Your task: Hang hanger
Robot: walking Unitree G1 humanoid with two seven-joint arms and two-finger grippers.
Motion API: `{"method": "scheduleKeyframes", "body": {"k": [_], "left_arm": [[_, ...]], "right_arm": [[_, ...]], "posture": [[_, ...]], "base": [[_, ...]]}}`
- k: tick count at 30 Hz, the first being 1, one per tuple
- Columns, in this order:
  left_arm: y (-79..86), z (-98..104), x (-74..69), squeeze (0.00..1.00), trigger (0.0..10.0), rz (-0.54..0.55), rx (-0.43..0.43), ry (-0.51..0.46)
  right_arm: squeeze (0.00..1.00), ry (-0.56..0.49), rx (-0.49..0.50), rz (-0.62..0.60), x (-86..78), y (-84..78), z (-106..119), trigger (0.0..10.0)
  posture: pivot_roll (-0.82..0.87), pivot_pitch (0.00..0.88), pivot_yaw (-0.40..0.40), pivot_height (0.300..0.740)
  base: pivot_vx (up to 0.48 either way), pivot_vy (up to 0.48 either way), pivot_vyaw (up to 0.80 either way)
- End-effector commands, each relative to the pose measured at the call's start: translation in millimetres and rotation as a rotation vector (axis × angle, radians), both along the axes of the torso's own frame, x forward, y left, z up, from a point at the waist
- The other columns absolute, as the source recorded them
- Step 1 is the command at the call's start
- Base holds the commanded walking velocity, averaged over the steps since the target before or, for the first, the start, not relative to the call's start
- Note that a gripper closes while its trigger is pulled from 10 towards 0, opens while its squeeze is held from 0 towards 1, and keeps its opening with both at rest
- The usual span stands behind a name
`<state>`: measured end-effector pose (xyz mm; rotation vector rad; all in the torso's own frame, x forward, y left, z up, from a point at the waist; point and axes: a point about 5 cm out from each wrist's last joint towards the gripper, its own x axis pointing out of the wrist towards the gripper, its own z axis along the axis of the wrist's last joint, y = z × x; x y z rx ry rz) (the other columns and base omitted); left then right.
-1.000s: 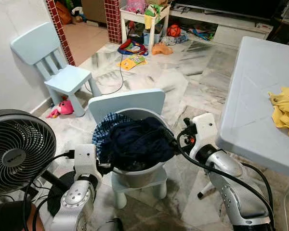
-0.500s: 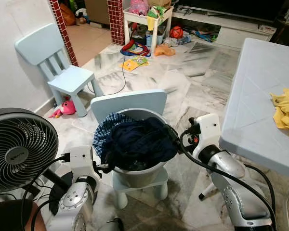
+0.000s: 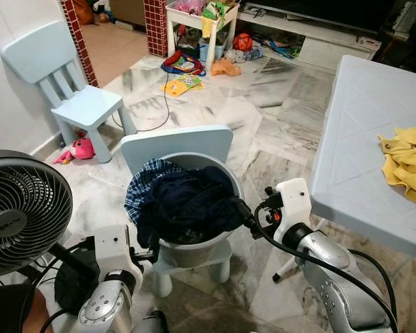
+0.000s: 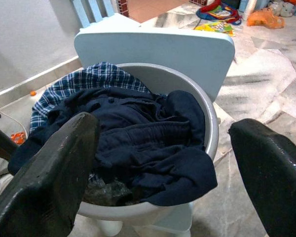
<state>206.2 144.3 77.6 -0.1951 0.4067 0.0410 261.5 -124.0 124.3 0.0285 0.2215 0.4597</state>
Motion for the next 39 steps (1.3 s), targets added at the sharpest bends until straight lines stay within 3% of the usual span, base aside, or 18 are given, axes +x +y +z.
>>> {"method": "scheduleKeyframes", "body": {"k": [1,16,17,23,25,26,30,34,39], "left_arm": [[-5.4,4.4,2.1,0.0,10.0,0.008,-0.032,-0.011],[-7.7,5.4,15.4,0.0,10.0,-0.023,-0.028,-0.001],[-7.0,3.2,28.3,0.0,10.0,-0.035,-0.022,0.009],[-9.7,-1.4,66.4,0.0,10.0,-0.088,0.0,0.033],[-10.4,-2.6,70.7,0.0,10.0,-0.099,0.004,0.042],[-13.3,-8.0,80.7,0.0,10.0,-0.13,0.012,0.07],[-18.6,-20.6,98.9,0.0,10.0,-0.17,-0.011,0.133],[-17.6,-30.7,105.2,0.0,10.0,-0.183,0.01,0.174],[-19.9,-48.5,107.0,0.0,10.0,-0.204,-0.024,0.236]], "right_arm": [[0.0,-0.016,-0.011,-0.001,-0.1,-2.3,4.7,10.0],[0.0,-0.017,-0.013,-0.013,-0.6,-2.1,6.0,10.0],[0.0,-0.016,-0.013,-0.016,-1.0,-3.2,6.5,10.0],[0.0,-0.018,-0.019,-0.027,-3.6,-5.8,7.9,10.0],[0.0,-0.018,-0.02,-0.029,-3.9,-5.9,8.4,10.0],[0.0,-0.019,-0.022,-0.031,-4.6,-6.8,9.9,10.0],[0.0,-0.02,-0.033,-0.034,-7.5,-10.5,14.7,10.0],[0.0,-0.009,-0.045,-0.033,-12.1,-15.2,15.2,10.0],[0.0,0.009,-0.06,-0.03,-19.0,-20.9,15.7,10.0]], "posture": [[-0.05,0.178,-0.069,0.74],[-0.07,0.169,-0.053,0.74],[-0.07,0.168,-0.052,0.74],[-0.1,0.166,-0.046,0.74],[-0.11,0.167,-0.045,0.74],[-0.13,0.171,-0.041,0.74],[-0.16,0.184,-0.031,0.74],[-0.18,0.188,-0.028,0.74],[-0.21,0.198,-0.022,0.74]], "base": [[0.0,0.0,0.0],[0.0,0.0,0.06],[0.0,0.0,0.0],[0.0,0.0,0.0],[0.0,0.0,0.0],[0.0,0.0,0.0],[0.0,0.0,0.0],[0.0,0.0,0.0],[0.0,0.0,0.0]]}}
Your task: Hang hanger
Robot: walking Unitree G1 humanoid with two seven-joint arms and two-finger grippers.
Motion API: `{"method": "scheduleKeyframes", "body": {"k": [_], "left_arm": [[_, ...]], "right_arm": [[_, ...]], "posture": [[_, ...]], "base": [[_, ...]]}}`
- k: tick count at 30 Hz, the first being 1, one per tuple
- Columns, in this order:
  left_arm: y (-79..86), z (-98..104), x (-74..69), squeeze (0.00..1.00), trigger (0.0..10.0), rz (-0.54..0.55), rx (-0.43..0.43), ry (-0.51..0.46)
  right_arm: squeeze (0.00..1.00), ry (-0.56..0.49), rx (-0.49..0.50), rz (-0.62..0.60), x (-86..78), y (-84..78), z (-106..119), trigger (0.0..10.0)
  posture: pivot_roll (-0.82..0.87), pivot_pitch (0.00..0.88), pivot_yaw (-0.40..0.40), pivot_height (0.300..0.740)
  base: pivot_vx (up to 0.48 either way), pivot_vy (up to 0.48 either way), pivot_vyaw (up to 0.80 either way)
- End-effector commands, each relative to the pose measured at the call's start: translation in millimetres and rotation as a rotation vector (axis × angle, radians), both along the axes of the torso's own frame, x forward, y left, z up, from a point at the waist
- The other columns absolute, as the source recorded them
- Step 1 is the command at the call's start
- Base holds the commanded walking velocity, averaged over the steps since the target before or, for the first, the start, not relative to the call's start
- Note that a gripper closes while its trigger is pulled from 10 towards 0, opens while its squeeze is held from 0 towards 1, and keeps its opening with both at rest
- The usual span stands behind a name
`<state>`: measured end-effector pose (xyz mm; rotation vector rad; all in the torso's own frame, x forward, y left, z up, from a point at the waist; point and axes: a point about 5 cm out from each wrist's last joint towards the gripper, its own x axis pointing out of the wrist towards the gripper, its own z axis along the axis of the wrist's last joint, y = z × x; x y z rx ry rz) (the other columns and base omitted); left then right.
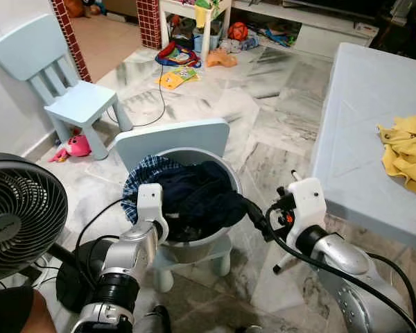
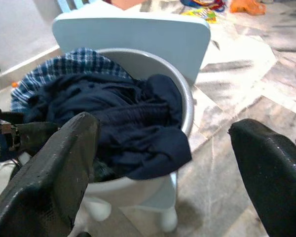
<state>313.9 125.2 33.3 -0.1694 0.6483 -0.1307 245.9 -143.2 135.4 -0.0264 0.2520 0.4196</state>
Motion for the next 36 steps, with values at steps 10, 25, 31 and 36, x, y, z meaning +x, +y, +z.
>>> {"method": "scheduleKeyframes", "body": {"k": [10,25,31,36], "left_arm": [[0.9,-13.9,4.6,0.0,0.0,-0.018,0.009,0.024],[11.9,-10.1,11.5,0.0,0.0,0.013,0.035,-0.027],[12.7,-9.5,12.4,0.0,0.0,0.025,0.037,-0.047],[13.7,-9.3,12.7,0.0,0.0,0.035,0.042,-0.057]], "right_arm": [[0.0,0.002,-0.008,0.003,-4.7,-5.1,7.1,10.0],[0.0,0.046,0.004,0.055,-7.8,1.3,0.5,10.0],[0.0,0.047,0.003,0.052,-6.2,1.2,-0.1,10.0],[0.0,0.045,0.005,0.053,-5.4,1.8,-0.2,10.0]], "posture": [[-0.23,0.193,-0.013,0.74],[-0.22,0.187,-0.011,0.74],[-0.21,0.184,-0.009,0.74],[-0.21,0.182,-0.009,0.74]], "base": [[0.0,0.0,0.0],[0.0,0.0,0.0],[0.0,0.0,0.0],[0.0,0.0,0.0]]}}
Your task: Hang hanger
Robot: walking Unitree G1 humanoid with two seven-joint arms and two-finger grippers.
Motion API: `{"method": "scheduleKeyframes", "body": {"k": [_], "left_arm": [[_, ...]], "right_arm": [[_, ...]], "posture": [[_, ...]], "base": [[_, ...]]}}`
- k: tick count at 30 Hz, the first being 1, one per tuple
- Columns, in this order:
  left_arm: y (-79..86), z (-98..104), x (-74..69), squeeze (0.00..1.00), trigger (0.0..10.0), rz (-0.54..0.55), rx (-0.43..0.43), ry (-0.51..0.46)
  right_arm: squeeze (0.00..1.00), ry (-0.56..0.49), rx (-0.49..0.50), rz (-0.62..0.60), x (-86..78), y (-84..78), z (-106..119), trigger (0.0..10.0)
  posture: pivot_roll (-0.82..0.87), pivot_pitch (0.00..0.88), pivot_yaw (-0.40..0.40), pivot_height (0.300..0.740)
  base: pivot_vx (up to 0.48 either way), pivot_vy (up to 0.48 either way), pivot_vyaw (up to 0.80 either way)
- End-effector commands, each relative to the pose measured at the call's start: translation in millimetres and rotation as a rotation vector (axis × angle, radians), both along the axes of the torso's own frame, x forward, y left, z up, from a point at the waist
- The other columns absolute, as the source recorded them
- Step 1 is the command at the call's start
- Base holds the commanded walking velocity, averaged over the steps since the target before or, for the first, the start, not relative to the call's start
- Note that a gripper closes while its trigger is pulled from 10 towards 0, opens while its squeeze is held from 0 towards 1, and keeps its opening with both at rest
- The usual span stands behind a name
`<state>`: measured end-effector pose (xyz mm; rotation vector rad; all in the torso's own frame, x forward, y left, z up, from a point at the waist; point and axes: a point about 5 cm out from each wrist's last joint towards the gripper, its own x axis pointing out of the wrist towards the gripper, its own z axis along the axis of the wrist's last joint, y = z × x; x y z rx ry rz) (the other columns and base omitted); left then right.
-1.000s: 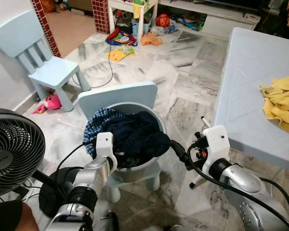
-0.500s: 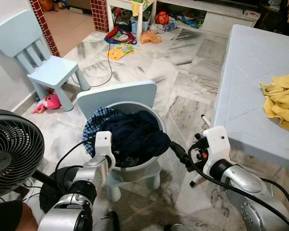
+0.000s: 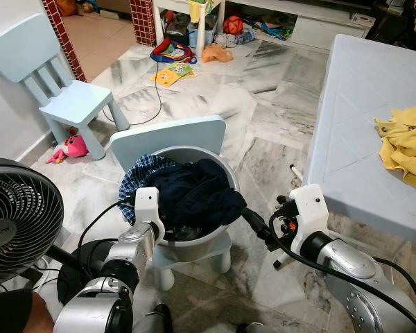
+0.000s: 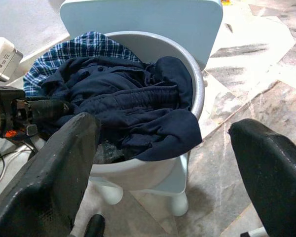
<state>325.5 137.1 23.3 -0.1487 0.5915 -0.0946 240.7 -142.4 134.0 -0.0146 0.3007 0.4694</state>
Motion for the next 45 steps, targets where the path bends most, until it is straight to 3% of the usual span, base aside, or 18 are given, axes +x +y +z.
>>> {"method": "scheduleKeyframes", "body": {"k": [1,9,12,16,20,24,26,28,29,32,37,40,45], "left_arm": [[1.8,0.7,1.1,0.0,0.0,0.003,0.014,-0.001],[2.7,4.5,3.7,0.0,0.0,0.017,0.027,-0.043],[7.9,12.3,8.6,0.0,0.0,0.126,-0.029,-0.089],[2.8,15.6,5.3,0.0,0.0,0.176,-0.113,-0.12],[2.0,20.9,5.5,0.0,0.0,0.196,-0.118,-0.16],[-0.9,37.4,6.1,0.0,0.0,0.218,-0.115,-0.266],[-7.9,42.0,-2.2,0.0,0.0,0.218,-0.149,-0.269],[-17.2,37.7,-26.7,0.0,0.0,0.206,-0.151,-0.203],[-17.2,37.7,-26.7,0.0,0.0,0.206,-0.151,-0.203],[-18.8,31.4,-48.3,0.0,0.0,0.226,-0.14,-0.138],[-1.7,30.5,-76.8,0.0,0.0,0.325,-0.108,-0.089],[13.8,43.8,-84.8,0.0,0.0,0.36,-0.073,-0.098],[21.9,46.8,-94.7,0.0,0.0,0.353,-0.037,-0.065]], "right_arm": [[0.0,-0.006,-0.002,0.005,-0.2,1.0,1.3,10.0],[0.0,-0.01,0.001,0.006,2.2,2.0,1.0,10.0],[0.0,-0.013,0.001,0.007,3.3,2.4,1.2,10.0],[0.0,-0.016,0.005,0.005,5.1,3.9,0.6,10.0],[0.0,-0.017,0.008,0.009,5.3,5.5,0.3,10.0],[0.0,-0.02,0.009,0.013,6.9,6.1,0.1,10.0],[0.0,-0.027,0.008,0.011,8.6,5.6,1.5,10.0],[0.0,-0.032,0.007,0.005,10.3,4.0,1.7,10.0],[0.0,-0.032,0.007,0.005,10.3,4.0,1.7,10.0],[0.0,-0.033,0.006,0.003,10.5,4.1,0.8,10.0],[0.0,-0.034,0.012,0.008,9.5,7.6,-0.6,10.0],[0.0,-0.035,0.011,0.011,11.4,7.0,-1.1,10.0],[0.0,-0.04,0.01,0.012,15.8,7.8,-1.6,10.0]], "posture": [[-0.21,0.182,-0.009,0.74],[-0.21,0.179,-0.009,0.74],[-0.21,0.178,-0.008,0.74],[-0.19,0.175,-0.01,0.74],[-0.19,0.174,-0.013,0.74],[-0.19,0.17,-0.013,0.74],[-0.19,0.17,-0.013,0.74],[-0.17,0.171,-0.009,0.74],[-0.17,0.171,-0.009,0.74],[-0.17,0.171,-0.009,0.74],[-0.16,0.166,-0.011,0.74],[-0.14,0.161,-0.015,0.74],[-0.13,0.155,-0.02,0.74]], "base": [[0.0,0.0,0.0],[0.0,0.0,0.0],[0.0,0.0,0.0],[0.0,0.0,0.0],[0.0,0.0,0.0],[0.0,0.0,0.0],[0.0,0.0,0.0],[0.0,0.0,0.0],[0.0,0.0,0.0],[0.0,0.0,0.0],[0.0,0.0,0.0],[0.0,0.0,0.0],[0.0,0.0,0.0]]}}
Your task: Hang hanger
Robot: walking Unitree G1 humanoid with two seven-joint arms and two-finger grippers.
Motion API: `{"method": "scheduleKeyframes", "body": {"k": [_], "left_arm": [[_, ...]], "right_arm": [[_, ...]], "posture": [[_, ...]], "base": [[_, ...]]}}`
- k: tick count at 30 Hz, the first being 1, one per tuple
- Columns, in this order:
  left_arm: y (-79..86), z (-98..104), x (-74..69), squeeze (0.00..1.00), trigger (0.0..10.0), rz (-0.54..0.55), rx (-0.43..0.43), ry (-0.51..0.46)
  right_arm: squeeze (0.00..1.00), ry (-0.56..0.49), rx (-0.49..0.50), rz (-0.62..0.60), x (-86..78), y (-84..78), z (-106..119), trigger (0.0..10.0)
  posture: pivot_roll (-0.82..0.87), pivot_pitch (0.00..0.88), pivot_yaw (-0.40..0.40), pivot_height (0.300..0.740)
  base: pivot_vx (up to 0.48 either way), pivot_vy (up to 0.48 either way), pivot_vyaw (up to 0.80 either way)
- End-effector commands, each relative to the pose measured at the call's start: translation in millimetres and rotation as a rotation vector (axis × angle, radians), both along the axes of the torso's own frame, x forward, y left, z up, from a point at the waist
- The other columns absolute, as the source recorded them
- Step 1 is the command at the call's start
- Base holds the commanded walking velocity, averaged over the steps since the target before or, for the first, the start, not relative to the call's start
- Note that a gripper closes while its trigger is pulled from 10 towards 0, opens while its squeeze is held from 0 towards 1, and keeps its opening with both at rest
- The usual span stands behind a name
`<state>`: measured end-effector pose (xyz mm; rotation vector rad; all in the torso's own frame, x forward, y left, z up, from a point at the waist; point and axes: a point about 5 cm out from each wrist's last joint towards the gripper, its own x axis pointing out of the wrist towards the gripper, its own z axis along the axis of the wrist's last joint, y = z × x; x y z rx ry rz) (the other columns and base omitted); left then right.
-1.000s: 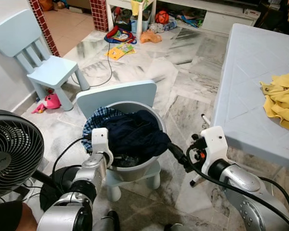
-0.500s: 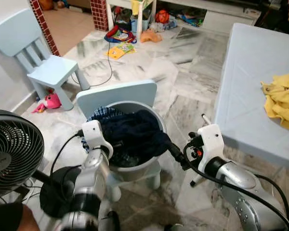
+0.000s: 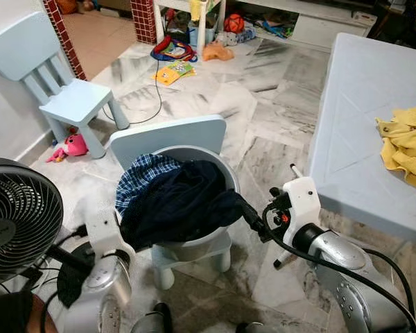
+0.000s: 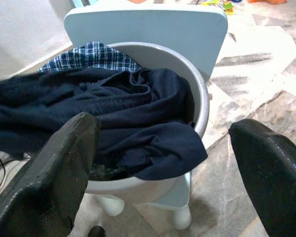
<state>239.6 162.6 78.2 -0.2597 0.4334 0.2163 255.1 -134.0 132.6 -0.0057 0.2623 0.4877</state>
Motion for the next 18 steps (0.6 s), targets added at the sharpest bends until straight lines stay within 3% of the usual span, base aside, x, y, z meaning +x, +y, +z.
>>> {"method": "scheduleKeyframes", "body": {"k": [1,2,3,6,7,8,13,14,18], "left_arm": [[-1.4,-12.7,-12.9,0.0,1.8,0.006,-0.027,0.09],[-1.0,-14.2,-13.5,0.0,1.8,0.001,-0.027,0.1],[-0.8,-15.1,-13.0,0.0,2.5,0.0,-0.03,0.102],[-2.0,-16.3,-10.7,0.0,2.3,-0.03,-0.028,0.105],[-6.9,-19.7,-11.7,0.0,6.6,-0.087,-0.015,0.156],[-9.0,-21.3,-12.6,0.0,10.0,-0.109,-0.015,0.177],[-10.8,-26.6,-21.5,0.0,10.0,-0.201,0.024,0.257],[-9.9,-26.8,-22.3,1.0,10.0,-0.216,0.037,0.255],[0.1,-27.2,-23.2,1.0,10.0,-0.261,0.153,0.261]], "right_arm": [[0.0,-0.01,-0.004,0.001,2.5,2.7,-0.1,10.0],[0.0,-0.01,-0.003,0.003,2.7,3.6,-0.1,10.0],[0.0,-0.01,-0.002,0.004,2.7,4.2,-0.2,10.0],[0.0,-0.01,-0.001,0.007,2.5,5.2,-0.6,10.0],[0.0,-0.012,0.0,0.009,2.3,5.4,-0.4,10.0],[0.0,-0.013,-0.001,0.009,2.4,5.2,-0.2,10.0],[0.0,-0.021,-0.009,0.001,5.3,0.9,-0.1,10.0],[0.0,-0.021,-0.009,-0.002,5.7,0.5,-0.4,10.0],[0.0,-0.023,-0.004,0.0,6.4,3.3,-0.6,10.0]], "posture": [[-0.12,0.152,-0.02,0.74],[-0.12,0.152,-0.02,0.74],[-0.12,0.152,-0.021,0.74],[-0.12,0.15,-0.02,0.74],[-0.12,0.148,-0.019,0.74],[-0.12,0.148,-0.019,0.74],[-0.12,0.142,-0.012,0.74],[-0.12,0.142,-0.012,0.74],[-0.12,0.142,-0.012,0.74]], "base": [[0.0,0.0,0.0],[0.0,0.0,0.0],[0.0,0.0,0.0],[0.0,0.0,0.0],[0.0,0.0,0.0],[0.0,0.0,0.0],[0.0,0.0,0.0],[0.0,0.0,0.0],[0.0,0.0,0.0]]}}
